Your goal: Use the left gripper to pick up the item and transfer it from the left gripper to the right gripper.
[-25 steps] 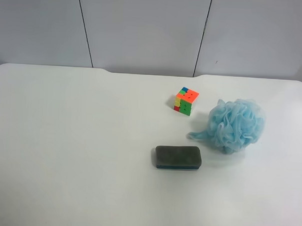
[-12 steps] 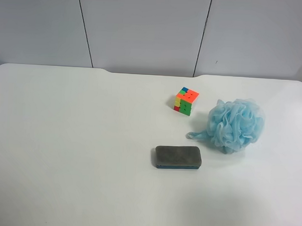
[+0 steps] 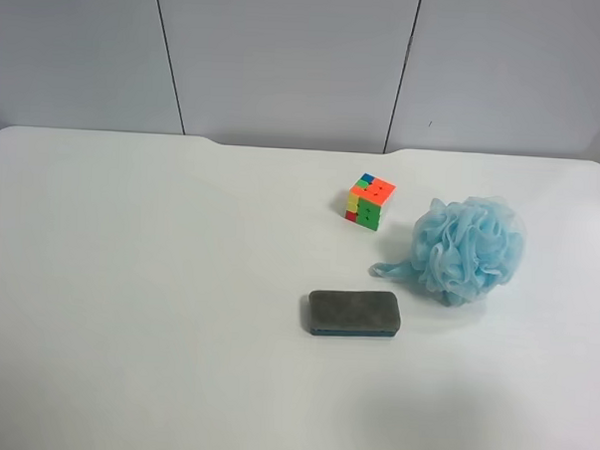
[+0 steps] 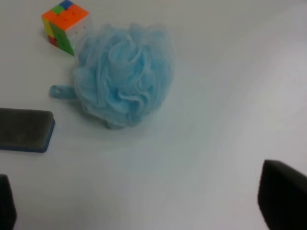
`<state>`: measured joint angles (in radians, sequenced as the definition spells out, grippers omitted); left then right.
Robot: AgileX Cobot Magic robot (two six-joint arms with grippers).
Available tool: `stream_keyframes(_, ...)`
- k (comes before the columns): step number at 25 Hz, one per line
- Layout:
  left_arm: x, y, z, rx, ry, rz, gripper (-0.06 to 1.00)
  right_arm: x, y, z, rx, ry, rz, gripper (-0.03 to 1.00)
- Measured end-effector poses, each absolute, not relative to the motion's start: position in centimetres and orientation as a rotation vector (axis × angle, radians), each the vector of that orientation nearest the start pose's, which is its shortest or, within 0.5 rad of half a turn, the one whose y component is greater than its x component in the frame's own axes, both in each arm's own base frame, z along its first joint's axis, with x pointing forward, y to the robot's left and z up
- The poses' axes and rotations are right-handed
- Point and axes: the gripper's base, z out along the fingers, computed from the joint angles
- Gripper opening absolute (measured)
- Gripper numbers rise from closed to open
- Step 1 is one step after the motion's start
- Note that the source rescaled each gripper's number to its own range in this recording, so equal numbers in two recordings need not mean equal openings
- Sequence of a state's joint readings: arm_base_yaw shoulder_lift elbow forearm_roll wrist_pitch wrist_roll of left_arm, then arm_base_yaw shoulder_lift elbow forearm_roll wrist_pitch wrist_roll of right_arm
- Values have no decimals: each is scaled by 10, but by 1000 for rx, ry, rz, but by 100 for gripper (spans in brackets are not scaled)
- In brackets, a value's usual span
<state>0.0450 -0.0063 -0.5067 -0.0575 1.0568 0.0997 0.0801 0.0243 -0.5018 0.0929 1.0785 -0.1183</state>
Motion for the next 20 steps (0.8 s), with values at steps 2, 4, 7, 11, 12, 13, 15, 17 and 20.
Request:
stream_keyframes(2, -6, -5, 280, 58, 2025, 23, 98, -3, 7, 277, -210, 2071, 89, 100)
stream_keyframes(4, -6, -5, 280, 58, 2025, 23, 98, -3, 7, 277, -210, 2071, 89, 100)
stream_keyframes(7, -6, -5, 279, 58, 2026, 23, 98, -3, 7, 277, -210, 2071, 89, 100)
stream_keyframes(11, -6, -5, 279, 58, 2026, 23, 98, -6, 7, 277, -209, 2050, 88, 100)
stream_keyframes(12, -6, -5, 279, 58, 2026, 23, 98, -7, 7, 277, -208, 2045, 87, 100)
stream_keyframes(13, -6, -5, 279, 58, 2026, 23, 98, -7, 7, 277, -205, 2044, 85, 100)
stream_keyframes(15, -6, -5, 279, 58, 2026, 23, 98, -7, 7, 277, -185, 2046, 74, 100)
stream_keyframes(17, -6, -5, 279, 58, 2026, 22, 98, -7, 7, 277, -168, 2047, 64, 100)
stream_keyframes(20, -6, -5, 279, 58, 2026, 22, 98, -6, 7, 277, -118, 2050, 34, 100)
